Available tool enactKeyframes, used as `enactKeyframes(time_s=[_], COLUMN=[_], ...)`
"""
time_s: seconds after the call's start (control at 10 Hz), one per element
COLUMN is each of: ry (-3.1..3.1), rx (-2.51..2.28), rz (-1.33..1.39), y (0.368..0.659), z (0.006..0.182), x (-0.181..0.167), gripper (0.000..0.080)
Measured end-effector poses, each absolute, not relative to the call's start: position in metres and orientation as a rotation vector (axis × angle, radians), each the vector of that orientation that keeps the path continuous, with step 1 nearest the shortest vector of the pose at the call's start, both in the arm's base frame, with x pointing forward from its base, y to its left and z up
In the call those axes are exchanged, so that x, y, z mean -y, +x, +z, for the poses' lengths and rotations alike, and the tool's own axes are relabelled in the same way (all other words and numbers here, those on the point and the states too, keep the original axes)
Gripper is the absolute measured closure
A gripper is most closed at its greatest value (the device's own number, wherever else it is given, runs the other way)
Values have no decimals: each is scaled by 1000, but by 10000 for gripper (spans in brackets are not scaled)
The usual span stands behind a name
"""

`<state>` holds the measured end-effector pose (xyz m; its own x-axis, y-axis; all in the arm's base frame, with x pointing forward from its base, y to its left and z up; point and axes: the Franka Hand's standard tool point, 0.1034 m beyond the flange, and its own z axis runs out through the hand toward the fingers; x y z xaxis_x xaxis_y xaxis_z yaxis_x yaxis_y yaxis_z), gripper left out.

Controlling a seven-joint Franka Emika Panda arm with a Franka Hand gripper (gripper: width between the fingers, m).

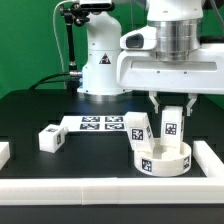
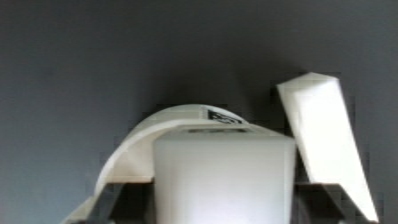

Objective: Assemble stool

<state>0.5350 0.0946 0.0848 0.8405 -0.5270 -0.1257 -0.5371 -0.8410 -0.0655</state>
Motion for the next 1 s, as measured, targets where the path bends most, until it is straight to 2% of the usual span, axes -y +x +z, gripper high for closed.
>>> enactKeyframes(time_s=[0.2, 1.0], ry=[-2845, -2398], rx=[-1014, -1773], rz=[155, 209], y=[536, 539], z=[80, 82], x=[-93, -99], gripper=[462, 462])
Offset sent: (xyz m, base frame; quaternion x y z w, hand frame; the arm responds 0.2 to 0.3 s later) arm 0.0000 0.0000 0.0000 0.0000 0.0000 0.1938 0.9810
